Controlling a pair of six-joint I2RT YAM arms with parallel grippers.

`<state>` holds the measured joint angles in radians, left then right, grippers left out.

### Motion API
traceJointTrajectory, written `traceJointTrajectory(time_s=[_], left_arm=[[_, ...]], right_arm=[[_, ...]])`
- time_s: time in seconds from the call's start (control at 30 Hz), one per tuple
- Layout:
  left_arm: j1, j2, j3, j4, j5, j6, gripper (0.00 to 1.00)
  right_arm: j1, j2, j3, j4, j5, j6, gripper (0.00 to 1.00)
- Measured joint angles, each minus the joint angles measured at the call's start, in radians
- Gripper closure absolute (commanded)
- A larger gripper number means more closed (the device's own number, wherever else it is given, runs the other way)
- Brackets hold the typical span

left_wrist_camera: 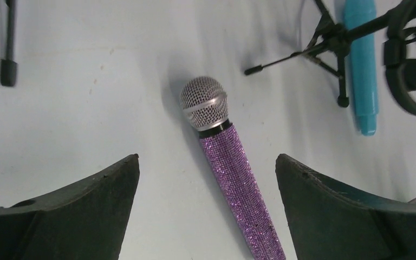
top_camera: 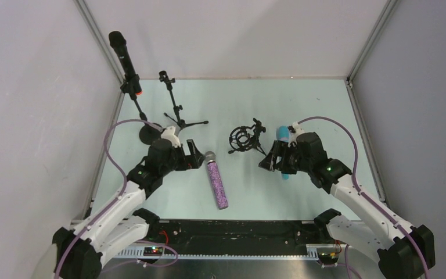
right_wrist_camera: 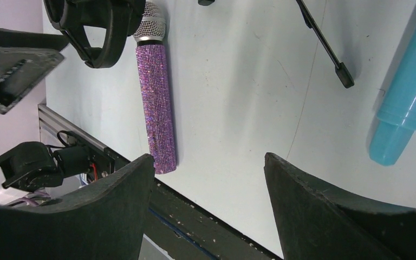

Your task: Attach the microphones to the stand

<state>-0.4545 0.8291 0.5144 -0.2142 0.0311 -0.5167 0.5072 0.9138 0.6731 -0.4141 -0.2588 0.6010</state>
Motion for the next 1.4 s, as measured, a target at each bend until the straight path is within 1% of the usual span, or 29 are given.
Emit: traceJointTrajectory(time_s=[0.1, 0.27, 0.47, 0.63, 0.8, 1.0, 1.03, 1.07, 1.13, 1.2, 1.4], left_arm=[[0.000, 0.080, 0.010, -0.016, 0.038, -0.010, 0.02], [-0.004, 0.252, 0.082, -0.040, 0.111, -0.008, 0.02], [-0.050, 0.351, 0.112, -0.045, 0.116, -0.008, 0.02], [-0.102, 0.423, 0.130, -0.055, 0.061, -0.012, 0.02], [-0.134, 0.457, 0.134, -0.062, -0.006, -0.054, 0.02], [-0.208, 0.499, 0.172, -0.066, -0.106, -0.097, 0.02], [-0.216, 0.508, 0.180, -0.066, -0.117, -0.103, 0.00], [-0.224, 0.517, 0.188, -0.065, -0.132, -0.108, 0.08], [-0.235, 0.534, 0.200, -0.064, -0.162, -0.117, 0.19], [-0.242, 0.551, 0.203, -0.062, -0.185, -0.124, 0.22], [-0.250, 0.634, 0.217, -0.049, -0.220, -0.134, 0.24]], right_arm=[[-0.002, -0.005, -0.003, 0.000, 0.000, 0.000, 0.22], [-0.003, -0.006, -0.004, 0.000, 0.000, 0.000, 0.22], [-0.003, -0.008, -0.012, 0.002, 0.000, 0.000, 0.22], [-0.003, -0.008, -0.026, 0.001, 0.002, 0.000, 0.22], [-0.004, -0.008, -0.030, 0.003, 0.010, 0.000, 0.22], [-0.005, -0.008, -0.037, 0.003, 0.010, 0.000, 0.22], [-0.005, -0.008, -0.037, 0.003, 0.010, 0.000, 0.22], [-0.005, -0.008, -0.037, 0.003, 0.010, 0.000, 0.22], [-0.005, -0.008, -0.037, 0.002, 0.011, 0.000, 0.22], [-0.005, -0.008, -0.037, 0.002, 0.011, 0.000, 0.22], [-0.005, -0.010, -0.037, 0.001, 0.011, 0.000, 0.22]])
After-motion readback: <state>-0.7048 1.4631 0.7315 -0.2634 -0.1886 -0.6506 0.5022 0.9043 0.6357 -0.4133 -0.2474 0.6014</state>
